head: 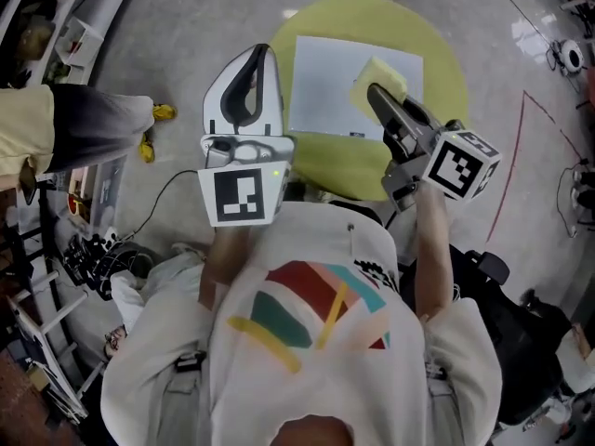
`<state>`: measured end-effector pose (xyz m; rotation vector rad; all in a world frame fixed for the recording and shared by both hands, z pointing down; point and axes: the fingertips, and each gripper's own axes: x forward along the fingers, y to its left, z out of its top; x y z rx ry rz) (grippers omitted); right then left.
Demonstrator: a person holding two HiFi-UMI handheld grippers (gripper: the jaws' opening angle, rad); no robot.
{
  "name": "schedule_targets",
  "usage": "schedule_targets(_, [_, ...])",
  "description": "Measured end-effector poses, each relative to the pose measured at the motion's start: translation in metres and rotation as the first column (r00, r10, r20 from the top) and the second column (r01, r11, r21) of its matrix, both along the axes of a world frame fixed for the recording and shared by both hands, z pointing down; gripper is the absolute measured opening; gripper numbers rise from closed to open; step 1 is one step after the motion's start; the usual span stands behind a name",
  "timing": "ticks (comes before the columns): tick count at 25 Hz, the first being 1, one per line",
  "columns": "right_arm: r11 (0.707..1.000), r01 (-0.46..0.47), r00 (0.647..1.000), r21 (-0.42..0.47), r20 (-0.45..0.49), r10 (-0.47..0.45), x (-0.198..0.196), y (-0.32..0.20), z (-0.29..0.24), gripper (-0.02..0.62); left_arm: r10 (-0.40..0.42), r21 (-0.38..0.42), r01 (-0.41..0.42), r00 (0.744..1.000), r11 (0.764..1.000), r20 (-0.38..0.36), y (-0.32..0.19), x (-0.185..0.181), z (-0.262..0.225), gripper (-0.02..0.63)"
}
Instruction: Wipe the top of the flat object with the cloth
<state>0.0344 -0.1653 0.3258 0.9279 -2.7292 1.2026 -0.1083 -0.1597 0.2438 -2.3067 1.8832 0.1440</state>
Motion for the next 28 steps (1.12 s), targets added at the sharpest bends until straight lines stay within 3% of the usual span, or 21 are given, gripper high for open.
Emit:
schedule_targets(4, [0.979,0.135,0.991,-0.155,0.028,-0.133,-0.040,0.002,0.038,0.026,-0.026,-0.002,0.026,1.000,1.000,0.014,0.003,-0.012,0.010,0.015])
schedule_targets(7, [0.933,0.234,0.972,-0.274,0.048,-0.229,-0.066,0.010,0.068,0.026,-0.053,-0.024,0.054,0.998,0.998,0.013,0.006,-0.020,0.019,0.015])
schedule_targets(12, [0.851,0.304,0.937,-0.427,-0.028,-0.349,-0.093,0.015,0.127,0.026,-0.090,-0.044,0.091,0.996,0.995,0.008,0.005,-0.034,0.032,0.015])
schedule_targets(16, [0.799,0.297,0.918,-0.523,-0.073,-0.389,-0.110,0.017,0.170,0.026,-0.116,-0.064,0.116,0.993,0.991,0.004,0.007,-0.046,0.042,0.015])
schedule_targets(20, [0.759,0.256,0.928,-0.598,-0.068,-0.367,-0.121,0.016,0.196,0.026,-0.133,-0.079,0.133,0.991,0.988,0.003,0.009,-0.055,0.047,0.015])
schedule_targets(28, [0.728,0.204,0.924,-0.654,-0.118,-0.364,-0.116,0.017,0.226,0.026,-0.151,-0.100,0.149,0.989,0.984,-0.007,0.007,-0.064,0.055,0.015])
